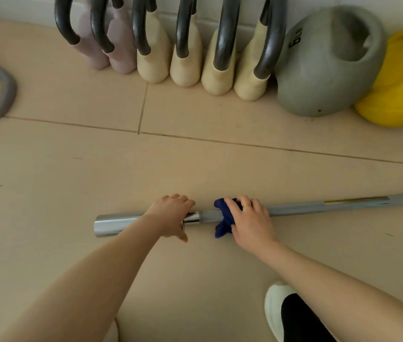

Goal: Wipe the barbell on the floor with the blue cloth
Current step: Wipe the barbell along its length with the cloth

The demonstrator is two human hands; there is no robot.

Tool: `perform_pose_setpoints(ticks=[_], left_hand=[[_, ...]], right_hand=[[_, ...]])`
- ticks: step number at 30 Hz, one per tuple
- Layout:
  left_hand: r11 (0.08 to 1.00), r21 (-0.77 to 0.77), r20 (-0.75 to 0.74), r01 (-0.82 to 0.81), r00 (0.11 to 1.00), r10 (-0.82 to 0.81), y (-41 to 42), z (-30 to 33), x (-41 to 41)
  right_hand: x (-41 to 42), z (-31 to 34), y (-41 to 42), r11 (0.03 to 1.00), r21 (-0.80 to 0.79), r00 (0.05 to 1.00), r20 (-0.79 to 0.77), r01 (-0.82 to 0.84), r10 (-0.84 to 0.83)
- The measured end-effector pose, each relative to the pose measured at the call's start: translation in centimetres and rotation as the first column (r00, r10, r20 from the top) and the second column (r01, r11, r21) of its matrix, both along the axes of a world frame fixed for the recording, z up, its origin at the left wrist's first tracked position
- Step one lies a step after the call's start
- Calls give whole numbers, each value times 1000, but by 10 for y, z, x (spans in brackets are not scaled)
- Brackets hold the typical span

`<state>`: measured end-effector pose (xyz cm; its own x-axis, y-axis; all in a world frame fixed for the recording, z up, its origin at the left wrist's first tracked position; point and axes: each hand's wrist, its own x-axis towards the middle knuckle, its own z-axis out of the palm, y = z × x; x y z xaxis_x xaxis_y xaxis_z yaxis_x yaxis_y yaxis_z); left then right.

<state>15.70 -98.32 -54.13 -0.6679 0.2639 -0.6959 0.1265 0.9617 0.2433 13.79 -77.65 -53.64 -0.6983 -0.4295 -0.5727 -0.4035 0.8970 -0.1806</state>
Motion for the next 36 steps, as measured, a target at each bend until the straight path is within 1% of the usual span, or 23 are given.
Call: perform_pose_setpoints(ticks=[2, 3, 4, 5, 6, 7, 9, 10, 13, 15, 16, 18, 20, 21, 22, 23, 24, 26, 28, 30, 32, 34, 36], left_hand=[[1000, 4, 4, 7, 1000, -7, -1, 0, -2], [1000, 7, 7, 7, 1000, -7, -1, -1, -3], [1000, 9, 12, 7, 1000, -7, -2, -1, -5], [1000, 10, 12, 12, 1000, -12, -2, -1, -6], [1000, 10, 9, 16, 1000, -16, -1, -2, -6], [1000, 8, 2, 20, 1000, -20, -1, -3, -5], [1000, -1, -14, 20, 1000, -20, 1, -4, -2], [1000, -5, -26, 16, 1000, -16, 1, -4, 0], [1000, -14, -64, 24, 998, -24, 1, -6, 6], [1000, -17, -81, 26, 996, -27, 2, -7, 9], [999, -21, -87, 28, 996, -30, 2, -7, 10], [999, -31, -96, 34, 995, -37, 3, -7, 12], [998, -41, -118, 37, 992, -42, 3, -7, 14], [998, -47, -130, 37, 991, -43, 4, -6, 14], [998, -52, -142, 36, 989, -43, 4, -7, 15], [998, -59, -151, 34, 988, -42, 5, -7, 16], [997, -66, -156, 33, 987, -43, 6, -7, 17], [996, -82, -163, 28, 986, -42, 8, -8, 19], [996, -88, -176, 21, 984, -37, 9, -8, 20], [995, -100, -181, 26, 983, -44, 10, -8, 21], [992, -113, -183, 47, 981, -68, 10, -7, 21], [989, -129, -176, 65, 981, -87, 12, -6, 20], [985, -148, -163, 94, 980, -118, 13, -5, 19]], right_hand=[[-1, 4, -4, 997, -78, 999, -42, -2, -1], [-3, 9, -3, 990, -137, 995, -93, 30, -43], [-5, 15, -1, 977, -195, 982, -145, 90, -119], [-8, 20, 0, 962, -218, 967, -161, 163, -200], [-10, 23, 0, 954, -202, 957, -141, 221, -252], [-10, 25, -5, 955, -167, 960, -98, 245, -264], [-4, 24, -22, 968, -149, 979, -17, 200, -205], [1, 20, -34, 979, -149, 990, 8, 137, -138], [12, 13, -53, 989, -103, 994, 6, -110, 111], [7, 16, -44, 983, -47, 984, -21, -175, 174], [4, 17, -34, 989, -29, 989, -29, -145, 145], [-4, 21, -11, 1000, 16, 999, -30, 21, -21], [-9, 22, -3, 984, 67, 986, -22, 167, -166], [-8, 21, -9, 981, 33, 981, 0, 193, -193], [-5, 19, -19, 984, -30, 984, 27, 174, -173], [0, 16, -31, 989, -86, 992, 47, 123, -120], [5, 15, -41, 989, -123, 996, 57, 78, -71], [9, 13, -42, 988, -151, 998, 62, 43, -34], [2, 16, -17, 991, -126, 998, 41, 51, -46], [-6, 15, 18, 996, -46, 995, -59, 77, -80], [-14, 15, 44, 984, 51, 977, -132, 174, -166], [-17, 15, 43, 968, 40, 966, -78, 249, -246], [-8, 12, 24, 974, -52, 975, -19, 221, -222]])
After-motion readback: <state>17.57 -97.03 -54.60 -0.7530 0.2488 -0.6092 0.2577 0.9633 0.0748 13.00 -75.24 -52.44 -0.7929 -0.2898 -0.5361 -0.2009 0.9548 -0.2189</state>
